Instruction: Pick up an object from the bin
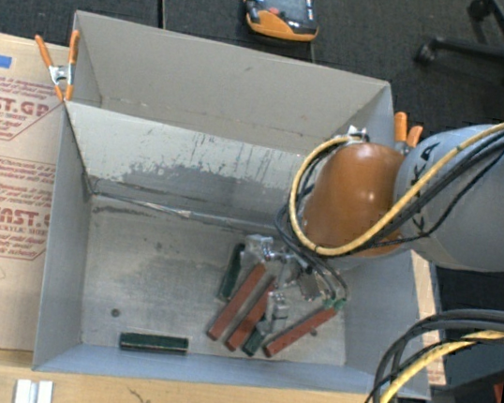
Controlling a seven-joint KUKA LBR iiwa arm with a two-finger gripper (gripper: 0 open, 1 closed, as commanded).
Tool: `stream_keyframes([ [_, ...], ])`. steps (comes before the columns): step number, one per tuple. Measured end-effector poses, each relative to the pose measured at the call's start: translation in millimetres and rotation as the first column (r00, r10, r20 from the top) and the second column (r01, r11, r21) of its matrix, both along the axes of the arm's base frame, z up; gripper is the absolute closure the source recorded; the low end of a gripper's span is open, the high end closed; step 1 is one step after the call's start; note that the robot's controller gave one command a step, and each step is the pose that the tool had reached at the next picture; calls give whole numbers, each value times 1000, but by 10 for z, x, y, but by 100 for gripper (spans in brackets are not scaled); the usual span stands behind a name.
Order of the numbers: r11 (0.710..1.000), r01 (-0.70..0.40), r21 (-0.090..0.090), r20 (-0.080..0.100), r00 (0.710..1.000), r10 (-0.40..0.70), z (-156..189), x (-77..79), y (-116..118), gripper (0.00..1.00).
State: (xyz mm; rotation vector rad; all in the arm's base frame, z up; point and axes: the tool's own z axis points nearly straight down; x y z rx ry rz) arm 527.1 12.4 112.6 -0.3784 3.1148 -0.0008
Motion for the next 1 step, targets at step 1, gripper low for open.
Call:
stream_keyframes([
  [1, 979, -206, 2, -6, 979, 206, 127, 15, 96, 0],
])
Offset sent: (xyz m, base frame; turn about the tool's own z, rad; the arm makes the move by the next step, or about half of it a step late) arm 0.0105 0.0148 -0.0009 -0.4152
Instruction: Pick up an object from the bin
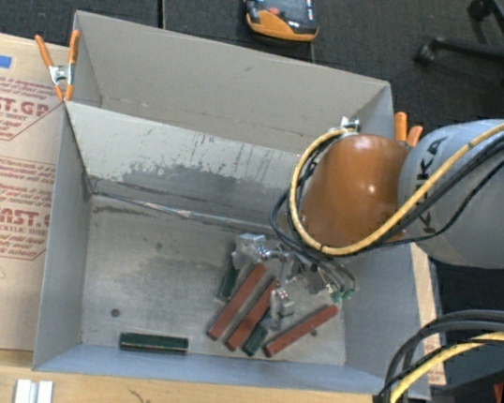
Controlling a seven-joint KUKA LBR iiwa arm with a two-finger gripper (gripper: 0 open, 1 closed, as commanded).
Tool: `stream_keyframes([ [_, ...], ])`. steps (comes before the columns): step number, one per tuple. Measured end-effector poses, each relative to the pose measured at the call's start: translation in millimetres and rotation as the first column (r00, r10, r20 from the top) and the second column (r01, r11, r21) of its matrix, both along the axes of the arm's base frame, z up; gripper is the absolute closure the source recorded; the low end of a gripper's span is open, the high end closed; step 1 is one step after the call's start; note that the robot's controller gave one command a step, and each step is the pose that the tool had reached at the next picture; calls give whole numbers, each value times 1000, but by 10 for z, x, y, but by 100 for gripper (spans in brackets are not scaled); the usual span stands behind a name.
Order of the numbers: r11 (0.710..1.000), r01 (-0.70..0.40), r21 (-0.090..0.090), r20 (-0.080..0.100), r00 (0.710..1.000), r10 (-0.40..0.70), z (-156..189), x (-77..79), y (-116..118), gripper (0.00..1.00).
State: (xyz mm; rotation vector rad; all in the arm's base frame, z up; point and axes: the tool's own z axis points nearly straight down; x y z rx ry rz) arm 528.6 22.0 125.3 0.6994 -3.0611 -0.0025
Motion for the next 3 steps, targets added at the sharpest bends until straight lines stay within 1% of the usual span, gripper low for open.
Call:
stream_keyframes([
  [1, 995, -99, 0, 5, 995, 99, 69, 53, 33, 0],
  [2, 920, -392, -1, 3, 920, 392, -503, 173, 236, 0],
  [3, 883, -469, 1, 1, 883, 469, -587, 215, 238, 100],
])
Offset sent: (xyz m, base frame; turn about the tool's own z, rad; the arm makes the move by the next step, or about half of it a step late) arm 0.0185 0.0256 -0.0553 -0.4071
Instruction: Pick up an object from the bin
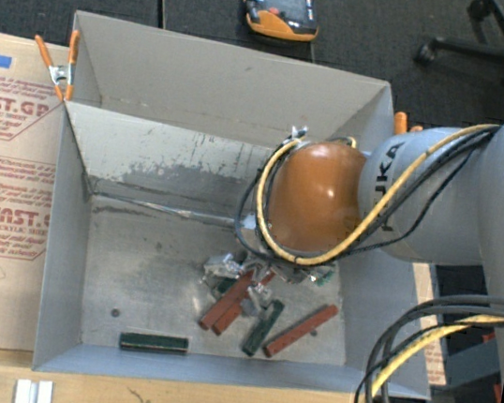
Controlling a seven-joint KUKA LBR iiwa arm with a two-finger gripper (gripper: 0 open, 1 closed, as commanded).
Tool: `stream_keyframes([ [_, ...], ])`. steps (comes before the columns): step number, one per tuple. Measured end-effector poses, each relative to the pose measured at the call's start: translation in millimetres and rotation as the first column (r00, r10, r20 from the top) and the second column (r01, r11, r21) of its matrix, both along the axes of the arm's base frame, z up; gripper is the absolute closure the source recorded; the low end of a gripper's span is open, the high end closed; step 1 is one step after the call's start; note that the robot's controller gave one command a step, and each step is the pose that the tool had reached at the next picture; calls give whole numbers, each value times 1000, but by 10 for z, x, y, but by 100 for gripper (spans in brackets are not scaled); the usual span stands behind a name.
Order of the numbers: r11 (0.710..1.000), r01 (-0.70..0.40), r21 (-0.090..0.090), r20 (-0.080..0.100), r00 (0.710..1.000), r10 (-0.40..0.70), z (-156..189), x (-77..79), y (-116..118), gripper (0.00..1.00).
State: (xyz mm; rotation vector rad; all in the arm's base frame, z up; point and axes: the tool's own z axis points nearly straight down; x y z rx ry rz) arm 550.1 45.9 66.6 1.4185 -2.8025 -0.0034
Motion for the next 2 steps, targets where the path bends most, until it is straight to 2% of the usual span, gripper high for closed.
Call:
stream_keyframes([
  [2, 1000, -19, 2, 2, 1000, 19, 61, 2, 4, 100],
])
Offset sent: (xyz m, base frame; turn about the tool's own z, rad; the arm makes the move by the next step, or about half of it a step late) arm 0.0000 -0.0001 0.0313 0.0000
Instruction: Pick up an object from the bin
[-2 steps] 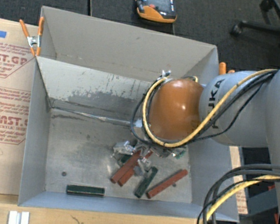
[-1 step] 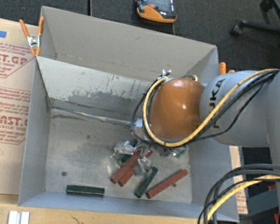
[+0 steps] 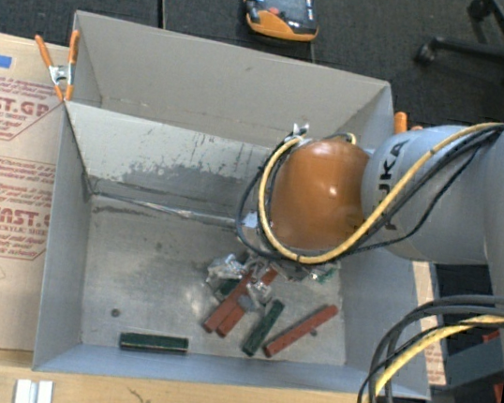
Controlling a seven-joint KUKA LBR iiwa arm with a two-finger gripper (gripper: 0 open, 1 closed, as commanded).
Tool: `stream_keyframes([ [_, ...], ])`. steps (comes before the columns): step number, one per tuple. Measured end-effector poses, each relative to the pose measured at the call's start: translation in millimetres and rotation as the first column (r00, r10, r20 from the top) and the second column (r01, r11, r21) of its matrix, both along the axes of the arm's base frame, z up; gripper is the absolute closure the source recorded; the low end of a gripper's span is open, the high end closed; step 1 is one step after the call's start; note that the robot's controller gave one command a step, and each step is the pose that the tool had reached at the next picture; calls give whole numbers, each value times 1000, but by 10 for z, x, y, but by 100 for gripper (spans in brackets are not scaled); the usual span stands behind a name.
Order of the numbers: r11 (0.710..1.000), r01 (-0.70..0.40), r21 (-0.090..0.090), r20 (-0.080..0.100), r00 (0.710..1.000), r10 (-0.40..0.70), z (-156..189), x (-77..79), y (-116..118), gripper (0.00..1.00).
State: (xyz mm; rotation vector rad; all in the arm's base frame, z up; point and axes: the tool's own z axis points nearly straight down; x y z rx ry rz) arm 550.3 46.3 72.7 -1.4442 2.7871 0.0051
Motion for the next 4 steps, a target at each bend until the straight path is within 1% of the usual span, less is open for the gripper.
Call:
stream_keyframes([
  [1, 1000, 5, 1, 5, 1000, -5, 88, 11, 9, 100],
  [2, 1000, 5, -1, 1, 1000, -5, 141, 1, 6, 100],
  [3, 1000, 4, -2, -8, 1000, -4, 281, -20, 6, 100],
  [4, 1000, 4, -2, -8, 1000, -4, 503, -21, 7, 100],
])
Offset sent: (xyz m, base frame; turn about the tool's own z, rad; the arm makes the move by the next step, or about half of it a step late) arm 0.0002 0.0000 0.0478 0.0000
